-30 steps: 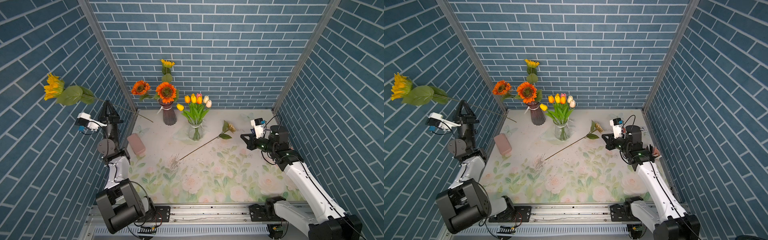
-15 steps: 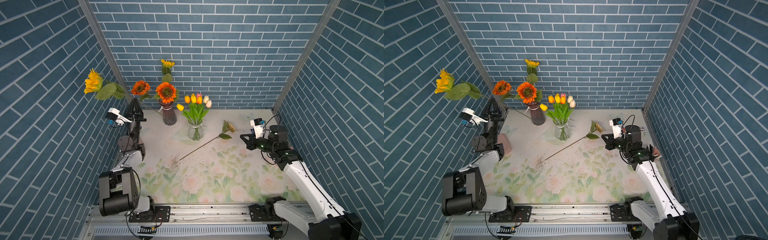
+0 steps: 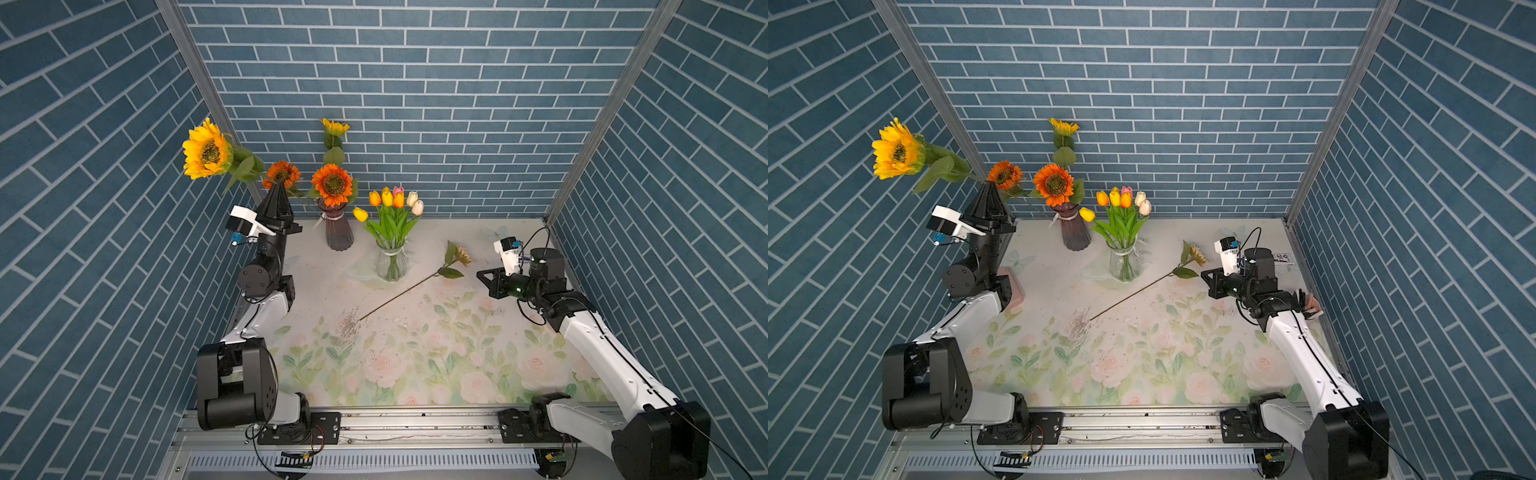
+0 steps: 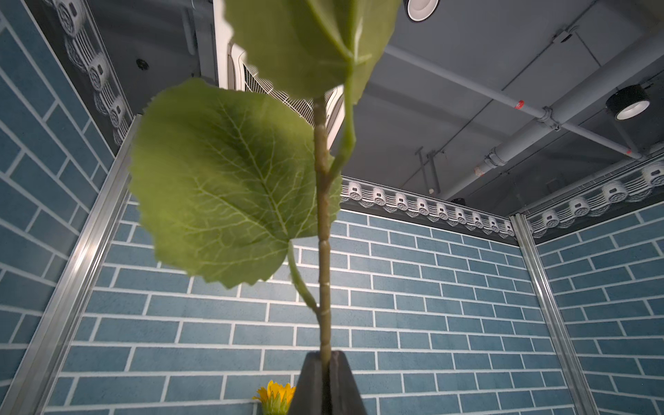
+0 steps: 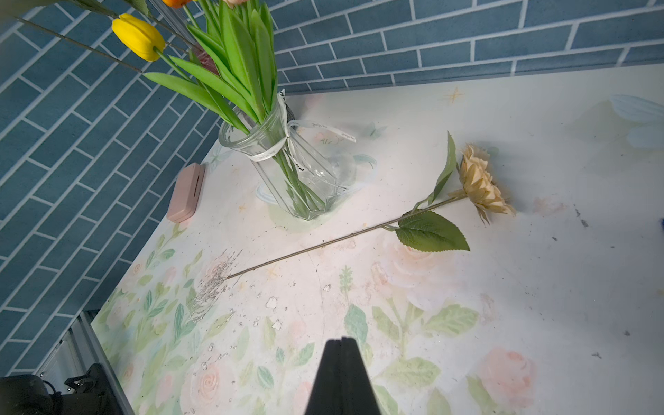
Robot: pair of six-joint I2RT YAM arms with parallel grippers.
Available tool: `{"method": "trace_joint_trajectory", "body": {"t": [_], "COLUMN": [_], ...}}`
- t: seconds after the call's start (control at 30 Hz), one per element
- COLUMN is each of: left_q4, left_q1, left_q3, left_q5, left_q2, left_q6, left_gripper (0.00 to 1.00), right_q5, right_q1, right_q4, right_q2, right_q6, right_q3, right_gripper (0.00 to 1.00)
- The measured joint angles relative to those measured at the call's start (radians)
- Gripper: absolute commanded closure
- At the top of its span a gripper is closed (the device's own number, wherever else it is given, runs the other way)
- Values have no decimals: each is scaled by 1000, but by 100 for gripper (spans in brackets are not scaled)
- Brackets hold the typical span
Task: Arrange the flowers in different vases according to their variety
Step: Insert the flower into the vase.
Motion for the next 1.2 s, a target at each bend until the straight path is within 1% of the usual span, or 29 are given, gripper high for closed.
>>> {"method": "trace_joint_trajectory", "body": {"t": [0.27,0.4,0.63,0.97,1.2], "left_q4": [2,2,2,7,10], "left_q1": [-10,-14,-15,-15,-18], "left_q3": [104,161,217,278,300], "left_q5": [-14,-24,-32,-33,-35], "left_q2": [164,219,260,287,358], "left_q6": [-9,-23,-28,5,6], "left_gripper": [100,100,100,100,100], "right_q5": [-6,-8,-7,-17,-23], "right_q1": [0,0,0,0,0], "right_q4": [-4,-10,-21,-24,-31], "right_q2": [11,20,35,65,70], "right_q6": [0,0,0,-3,-4], "right_q3": [31,43,61,89,95], "right_gripper": [100,100,100,100,100]}}
